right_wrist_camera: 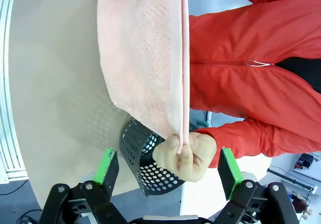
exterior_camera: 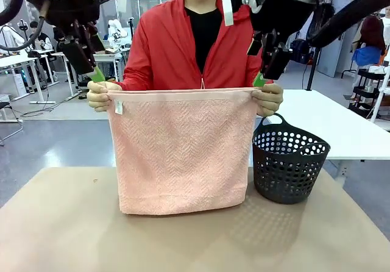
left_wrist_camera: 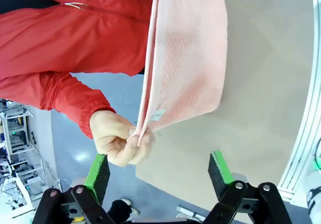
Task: Fold the towel.
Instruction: Release the end of the 100 cm Hotel Towel you were holding and grab the top end of the folded side.
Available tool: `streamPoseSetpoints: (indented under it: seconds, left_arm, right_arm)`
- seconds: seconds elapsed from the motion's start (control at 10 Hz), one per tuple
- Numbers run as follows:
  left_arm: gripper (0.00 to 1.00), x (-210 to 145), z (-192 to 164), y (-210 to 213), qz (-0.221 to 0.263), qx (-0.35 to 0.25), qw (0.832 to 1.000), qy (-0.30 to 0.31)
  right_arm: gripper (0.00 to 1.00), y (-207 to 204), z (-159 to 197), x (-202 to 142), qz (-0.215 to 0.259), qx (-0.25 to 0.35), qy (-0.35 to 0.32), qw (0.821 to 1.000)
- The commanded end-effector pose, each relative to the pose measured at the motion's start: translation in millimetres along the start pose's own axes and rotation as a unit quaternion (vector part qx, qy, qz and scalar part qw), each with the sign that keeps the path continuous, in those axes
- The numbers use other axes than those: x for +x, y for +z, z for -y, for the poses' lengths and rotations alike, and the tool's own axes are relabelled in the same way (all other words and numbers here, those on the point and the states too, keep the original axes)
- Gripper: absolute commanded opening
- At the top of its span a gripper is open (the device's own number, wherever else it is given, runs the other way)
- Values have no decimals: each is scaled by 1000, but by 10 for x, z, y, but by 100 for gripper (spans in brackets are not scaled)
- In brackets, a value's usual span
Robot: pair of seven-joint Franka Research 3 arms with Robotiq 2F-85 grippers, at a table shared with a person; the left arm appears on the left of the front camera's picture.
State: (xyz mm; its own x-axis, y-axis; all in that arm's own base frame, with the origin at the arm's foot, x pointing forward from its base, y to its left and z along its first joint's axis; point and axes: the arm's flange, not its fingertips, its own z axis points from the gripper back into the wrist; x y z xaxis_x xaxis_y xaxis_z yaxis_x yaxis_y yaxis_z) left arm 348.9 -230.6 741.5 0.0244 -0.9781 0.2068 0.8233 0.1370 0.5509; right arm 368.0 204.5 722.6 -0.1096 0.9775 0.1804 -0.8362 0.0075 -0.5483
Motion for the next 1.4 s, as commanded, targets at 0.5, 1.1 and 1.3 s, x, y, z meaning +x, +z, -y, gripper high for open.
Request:
streamPoseSetpoints:
  seconds: [0.5,1.1,1.3]
  left_arm:
    - [100,254,-205,-372,-18,-49,998,-38]
    - [100,258,-470,-1014,-26,-119,992,-31]
    - [100,207,-480,-1282,-29,-151,988,-26]
  right_arm:
    - [100,-357,327,128,-18,35,-11,999]
    - [100,-955,647,172,-33,106,-33,993]
    - [100,-1138,645,169,-38,131,-36,990]
